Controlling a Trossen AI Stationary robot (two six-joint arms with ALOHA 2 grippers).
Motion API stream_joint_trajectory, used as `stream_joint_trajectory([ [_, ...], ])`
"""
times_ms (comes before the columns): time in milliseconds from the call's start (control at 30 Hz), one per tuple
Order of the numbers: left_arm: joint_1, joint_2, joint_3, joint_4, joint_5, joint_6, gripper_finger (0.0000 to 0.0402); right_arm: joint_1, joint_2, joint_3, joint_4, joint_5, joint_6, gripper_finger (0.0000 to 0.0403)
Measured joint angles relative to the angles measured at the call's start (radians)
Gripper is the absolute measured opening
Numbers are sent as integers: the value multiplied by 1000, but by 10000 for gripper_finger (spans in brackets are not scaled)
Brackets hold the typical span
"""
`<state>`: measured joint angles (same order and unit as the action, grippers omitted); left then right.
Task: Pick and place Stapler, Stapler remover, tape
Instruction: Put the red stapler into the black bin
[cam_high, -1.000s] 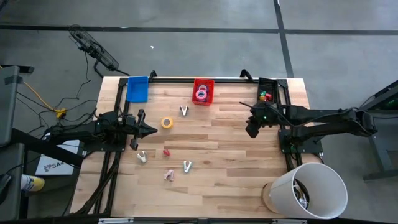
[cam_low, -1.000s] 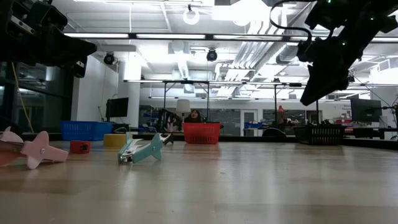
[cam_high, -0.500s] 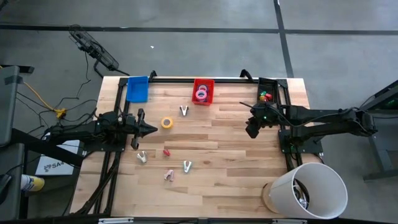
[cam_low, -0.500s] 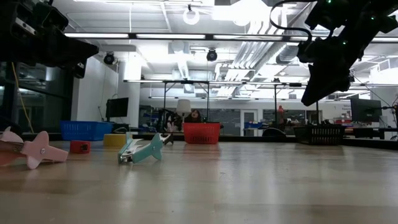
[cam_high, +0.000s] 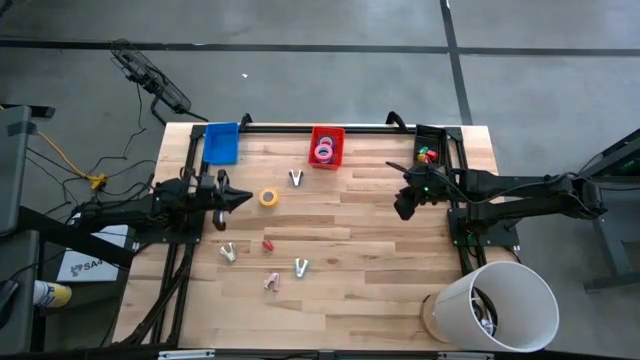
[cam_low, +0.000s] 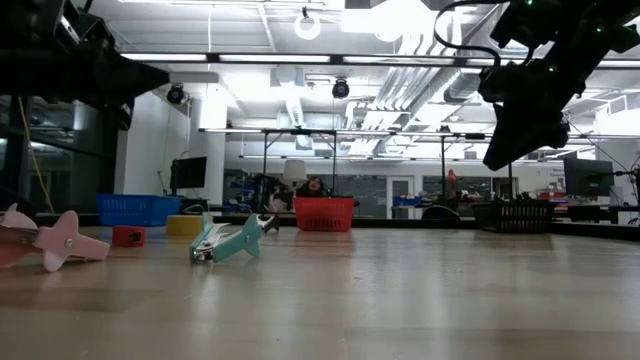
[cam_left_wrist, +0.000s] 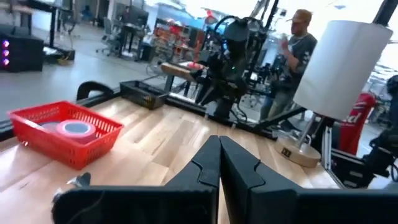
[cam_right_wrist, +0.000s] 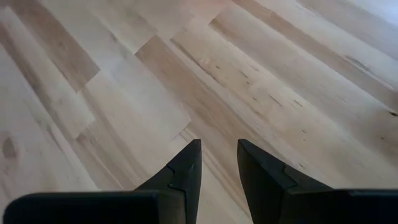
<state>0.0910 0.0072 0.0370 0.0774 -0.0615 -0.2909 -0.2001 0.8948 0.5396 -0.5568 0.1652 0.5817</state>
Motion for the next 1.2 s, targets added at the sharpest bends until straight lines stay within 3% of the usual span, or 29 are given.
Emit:
stream_joint_trajectory([
  [333, 0, 107, 75, 1, -213, -127, 1, 0, 0, 0, 0, 63, 23, 94],
  [833, 0, 504, 198, -12, -313, -631, 1, -2, 0, 0, 0, 72, -49, 94],
  [967, 1, 633, 262, -136, -368, -832, 1, -2, 0, 0, 1, 71, -87, 94],
  [1067, 1, 717, 310, -261, -358, -997, 1, -2, 0, 0, 1, 70, -113, 94],
  [1200, 1, 799, 363, -388, -233, -1095, 1, -2, 0, 0, 0, 70, -119, 94],
])
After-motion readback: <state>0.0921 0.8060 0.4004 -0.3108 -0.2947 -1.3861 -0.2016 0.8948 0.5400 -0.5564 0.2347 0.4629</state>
